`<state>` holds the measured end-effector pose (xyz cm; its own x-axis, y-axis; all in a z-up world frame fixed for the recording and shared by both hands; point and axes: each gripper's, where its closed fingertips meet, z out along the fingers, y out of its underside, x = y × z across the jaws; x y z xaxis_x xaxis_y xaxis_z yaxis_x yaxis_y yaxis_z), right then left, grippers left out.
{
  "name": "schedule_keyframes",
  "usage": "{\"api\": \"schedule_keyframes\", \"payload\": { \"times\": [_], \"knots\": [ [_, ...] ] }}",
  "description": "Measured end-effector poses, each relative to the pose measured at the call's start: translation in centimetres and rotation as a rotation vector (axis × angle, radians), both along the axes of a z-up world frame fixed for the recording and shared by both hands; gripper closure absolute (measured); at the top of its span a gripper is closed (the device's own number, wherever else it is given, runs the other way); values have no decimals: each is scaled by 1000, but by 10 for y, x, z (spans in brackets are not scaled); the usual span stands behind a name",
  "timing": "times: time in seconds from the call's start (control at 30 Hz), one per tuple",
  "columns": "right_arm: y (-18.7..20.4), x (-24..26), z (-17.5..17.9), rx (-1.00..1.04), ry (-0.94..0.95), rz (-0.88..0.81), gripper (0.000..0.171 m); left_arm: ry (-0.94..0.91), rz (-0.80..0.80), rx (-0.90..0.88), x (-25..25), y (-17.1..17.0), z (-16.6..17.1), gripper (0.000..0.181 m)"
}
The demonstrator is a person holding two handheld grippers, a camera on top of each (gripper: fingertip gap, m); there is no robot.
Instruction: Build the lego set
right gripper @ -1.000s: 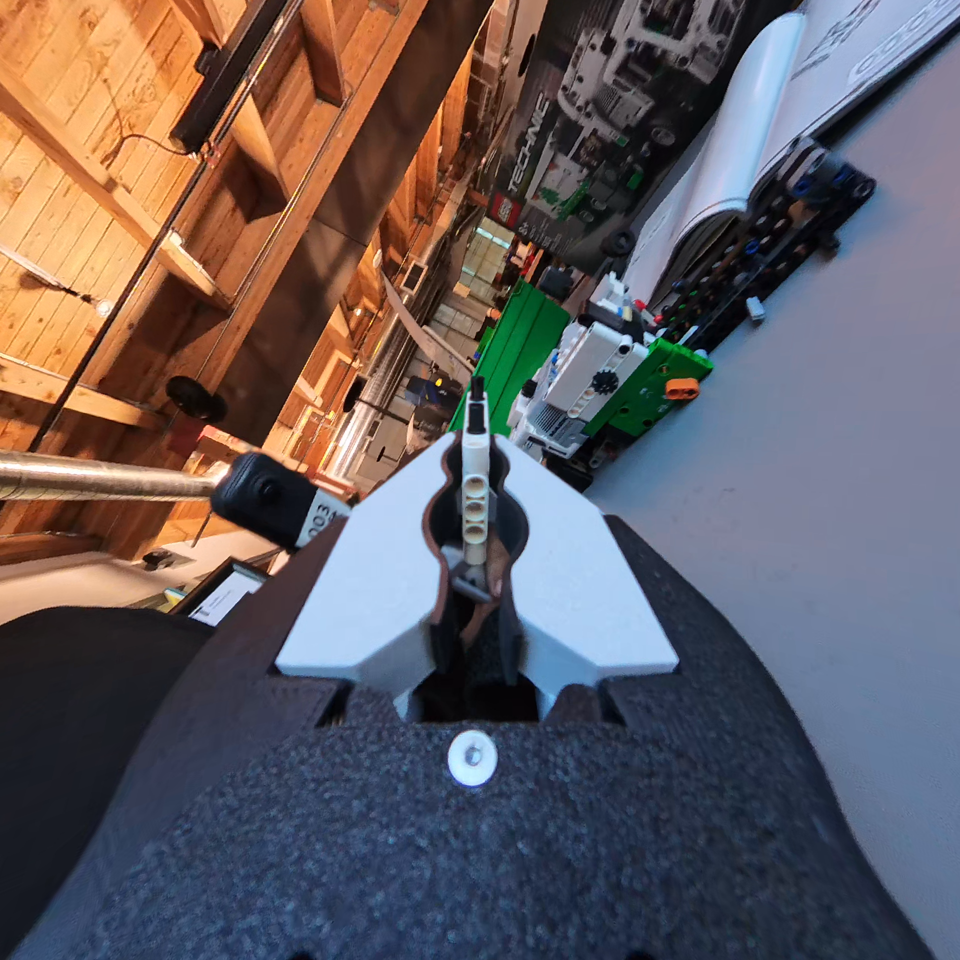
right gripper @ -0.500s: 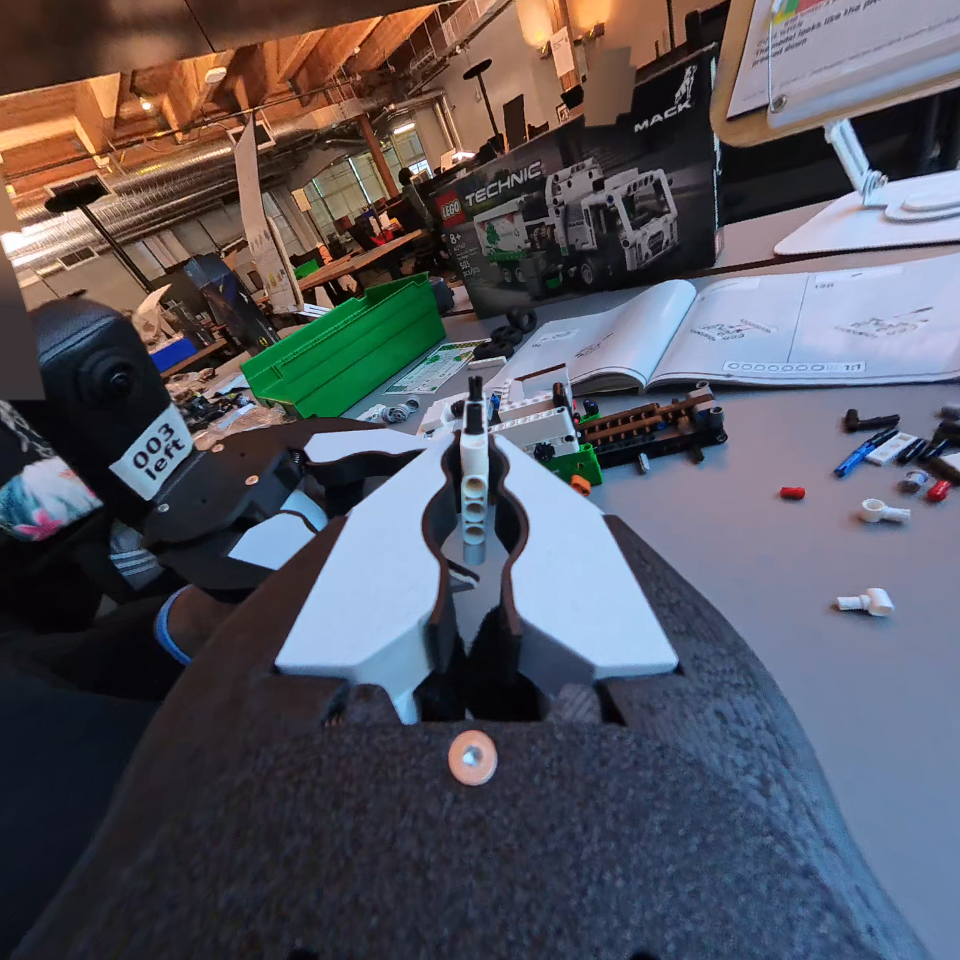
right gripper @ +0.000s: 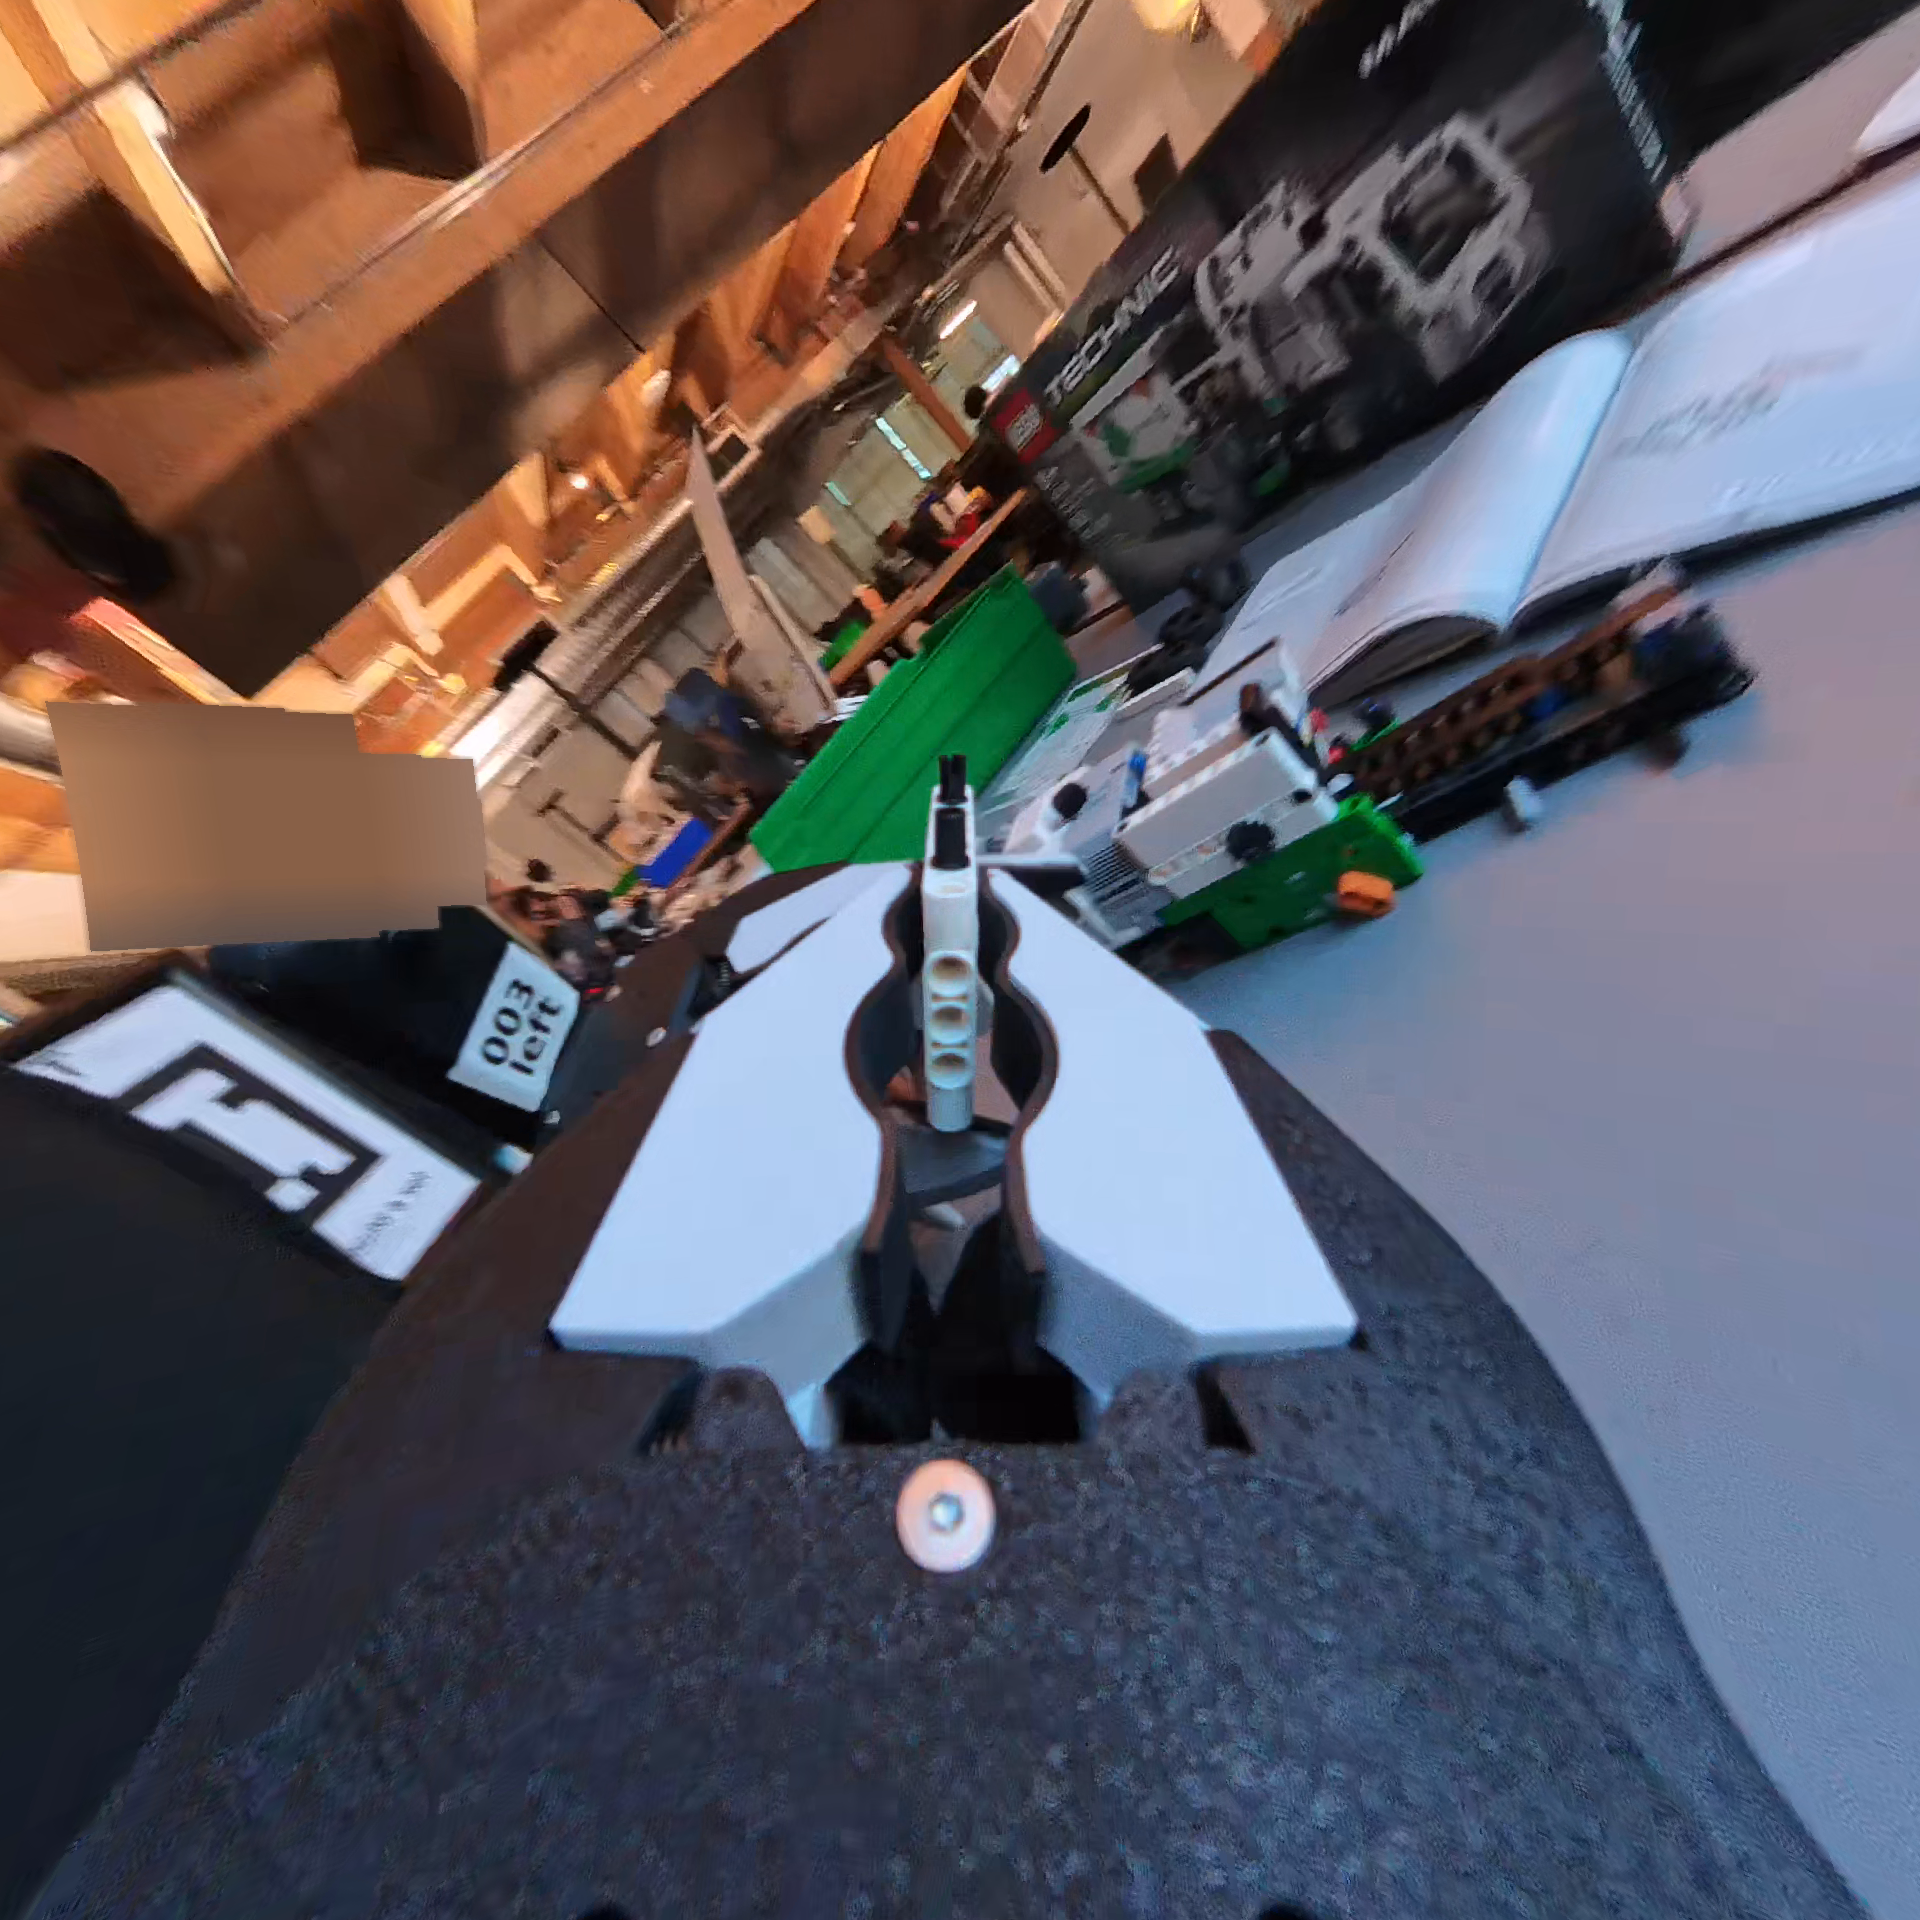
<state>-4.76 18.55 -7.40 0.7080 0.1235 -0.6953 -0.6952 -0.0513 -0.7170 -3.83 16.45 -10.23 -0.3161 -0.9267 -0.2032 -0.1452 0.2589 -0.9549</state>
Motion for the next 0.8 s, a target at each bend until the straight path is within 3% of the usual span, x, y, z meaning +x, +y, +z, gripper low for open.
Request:
{"api": "schedule_keyframes", "payload": {
  "times": [0.17,0.5,0.8],
  "knots": [
    [1,-5,-8,-2,97,54,163,-22,22,17,1,1,5,117],
    [-2,-13,-13,10,179,129,164,12,-82,116,-5,0,0,123],
    [-14,-9,-36,-83,224,165,157,237,-238,16,-17,-8,-32,125]
  ]
}}
